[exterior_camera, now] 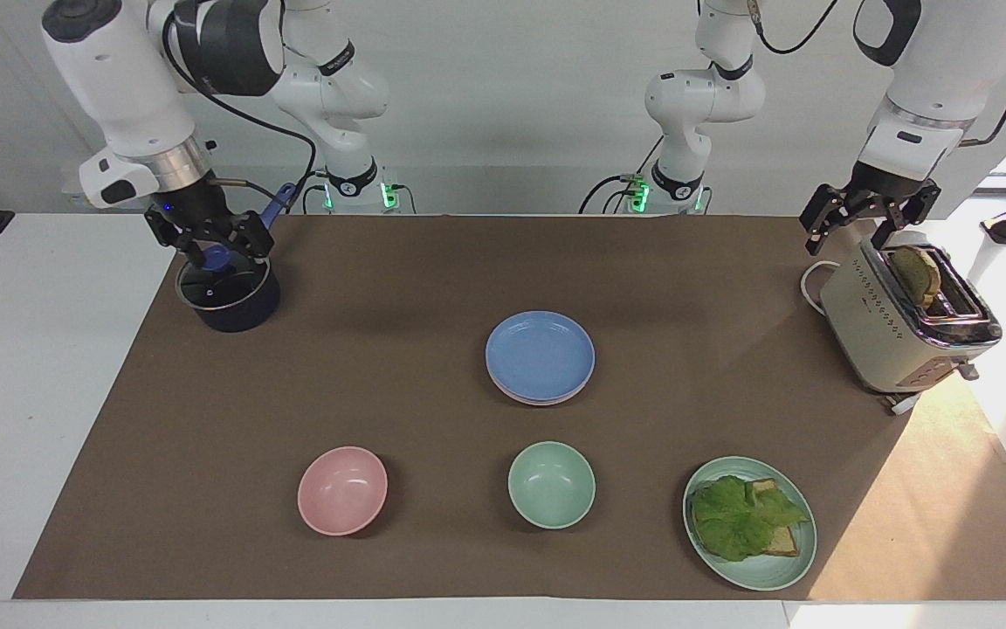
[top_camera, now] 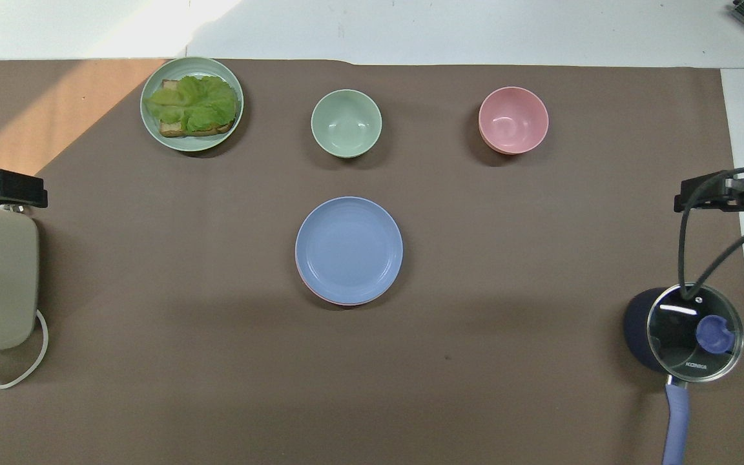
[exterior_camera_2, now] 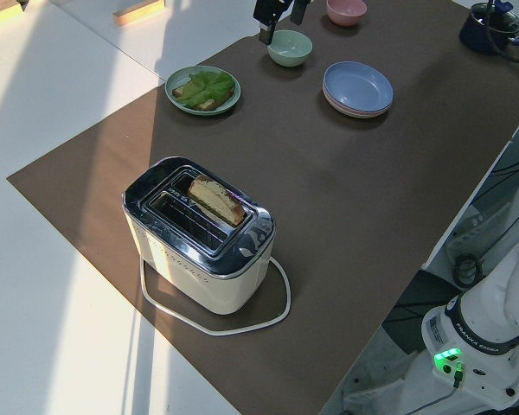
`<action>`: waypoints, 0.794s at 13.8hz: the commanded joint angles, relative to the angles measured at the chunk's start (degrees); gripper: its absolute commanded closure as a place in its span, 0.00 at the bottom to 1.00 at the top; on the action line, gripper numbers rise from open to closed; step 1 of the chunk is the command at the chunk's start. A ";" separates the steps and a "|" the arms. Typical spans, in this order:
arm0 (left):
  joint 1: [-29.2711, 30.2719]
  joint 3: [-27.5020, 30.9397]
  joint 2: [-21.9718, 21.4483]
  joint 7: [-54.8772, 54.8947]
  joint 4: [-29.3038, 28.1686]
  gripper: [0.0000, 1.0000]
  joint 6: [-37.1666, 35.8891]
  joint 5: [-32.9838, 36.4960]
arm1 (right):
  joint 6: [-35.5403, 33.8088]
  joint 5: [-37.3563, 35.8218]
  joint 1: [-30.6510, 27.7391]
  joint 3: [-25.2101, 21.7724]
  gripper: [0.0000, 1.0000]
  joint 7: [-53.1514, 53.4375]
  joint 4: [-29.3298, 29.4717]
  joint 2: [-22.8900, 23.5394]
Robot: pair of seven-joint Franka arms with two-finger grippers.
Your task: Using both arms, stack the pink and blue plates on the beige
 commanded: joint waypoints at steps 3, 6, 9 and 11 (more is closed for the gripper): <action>-0.11 0.34 0.24 0.62 1.02 0.00 -1.01 -0.43 | -7.10 -2.80 0.54 1.40 0.00 -1.04 6.45 1.64; -0.11 0.34 0.24 0.62 1.02 0.00 -1.01 -0.43 | -8.79 -1.93 0.72 1.40 0.00 -1.21 8.49 2.35; -0.55 0.25 0.24 0.53 0.93 0.00 -0.92 -0.43 | -8.44 -1.49 0.72 1.31 0.00 -1.30 8.22 2.35; -0.11 0.25 0.07 0.62 0.67 0.00 -1.18 -0.52 | -8.26 -1.48 0.72 1.31 0.00 -1.21 8.22 2.35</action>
